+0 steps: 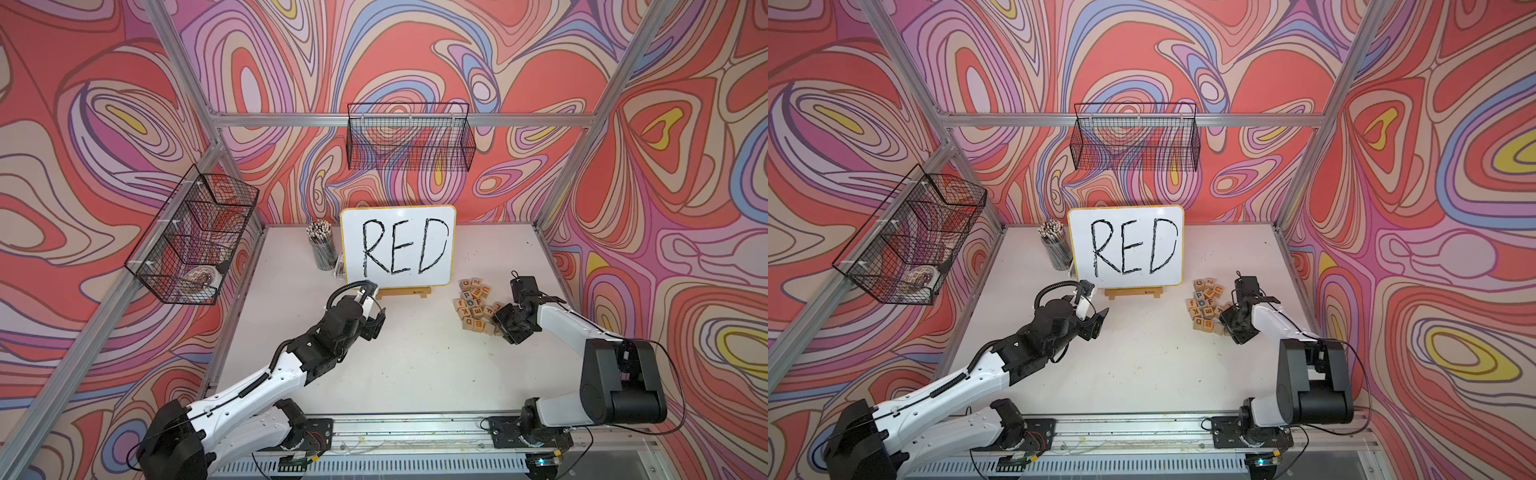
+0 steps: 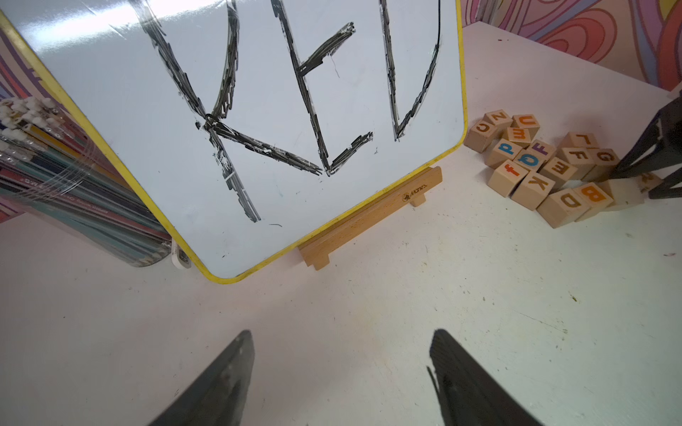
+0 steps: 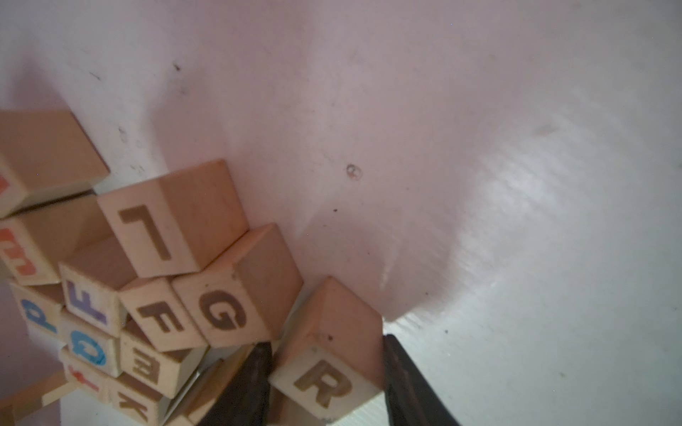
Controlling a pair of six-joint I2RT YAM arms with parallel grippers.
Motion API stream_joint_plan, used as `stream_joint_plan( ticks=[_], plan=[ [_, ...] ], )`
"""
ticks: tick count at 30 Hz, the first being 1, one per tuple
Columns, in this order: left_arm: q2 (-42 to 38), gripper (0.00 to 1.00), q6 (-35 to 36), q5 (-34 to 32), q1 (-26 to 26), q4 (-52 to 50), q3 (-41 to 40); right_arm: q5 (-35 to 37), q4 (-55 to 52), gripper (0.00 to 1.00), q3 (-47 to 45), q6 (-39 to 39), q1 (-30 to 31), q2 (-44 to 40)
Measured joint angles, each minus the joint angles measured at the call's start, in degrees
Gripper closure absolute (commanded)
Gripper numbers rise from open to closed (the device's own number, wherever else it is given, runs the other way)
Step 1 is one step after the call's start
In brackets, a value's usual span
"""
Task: Assemble the uppercase word "red" with letter blocks
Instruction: Pick up the letter block from the center of the board.
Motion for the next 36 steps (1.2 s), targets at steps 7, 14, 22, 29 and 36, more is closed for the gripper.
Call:
stream_joint_plan(
  ticks=[7,14,22,29,36],
  plan=[
    [0.0,0.22,0.0,0.0,0.0,0.0,0.0,0.8,-0.2,0.66,0.0,-0.6,0.0,-0.2],
    [0.0,0.22,0.0,0.0,0.0,0.0,0.0,1.3,-2.6,0.73,1.5,-5.4,0.0,-0.1],
    [0.0,0.22,0.0,0.0,0.0,0.0,0.0,1.5,-8.3,0.79,8.5,-16.1,0.0,-0.2],
    [0.0,0.22,0.0,0.0,0.0,0.0,0.0,4.1,-15.3,0.80,16.9,-24.3,4.4,-0.6],
    [0.0,0.22,-0.1,-0.4,0.0,0.0,0.0,5.6,-19.4,0.80,22.5,-28.0,14.9,0.5]
  ],
)
